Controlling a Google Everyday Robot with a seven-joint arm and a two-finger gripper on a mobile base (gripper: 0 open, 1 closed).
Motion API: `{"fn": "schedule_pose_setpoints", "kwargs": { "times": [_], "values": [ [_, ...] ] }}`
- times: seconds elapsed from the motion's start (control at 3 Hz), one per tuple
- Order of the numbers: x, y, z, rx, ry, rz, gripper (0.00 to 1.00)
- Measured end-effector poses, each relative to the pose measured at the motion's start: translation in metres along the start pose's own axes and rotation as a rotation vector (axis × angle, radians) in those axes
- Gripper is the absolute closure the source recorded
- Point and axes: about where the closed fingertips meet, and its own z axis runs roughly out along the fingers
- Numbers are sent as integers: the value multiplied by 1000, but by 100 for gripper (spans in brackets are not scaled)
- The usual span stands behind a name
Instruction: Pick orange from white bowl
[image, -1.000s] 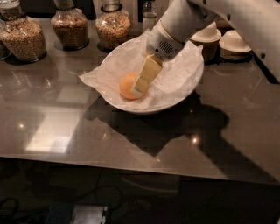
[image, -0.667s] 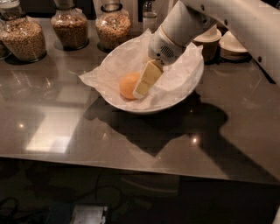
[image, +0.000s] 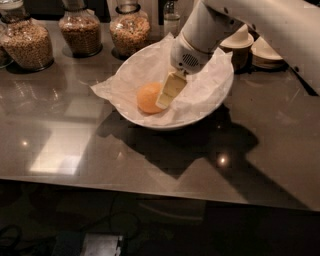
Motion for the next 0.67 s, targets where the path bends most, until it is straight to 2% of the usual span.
{"fn": "schedule_pose_setpoints", "kwargs": {
  "times": [0.33,0.67],
  "values": [
    [-16,-13,26,13,29,-27,17],
    [-17,-17,38,1,33,-18,23]
  ]
}}
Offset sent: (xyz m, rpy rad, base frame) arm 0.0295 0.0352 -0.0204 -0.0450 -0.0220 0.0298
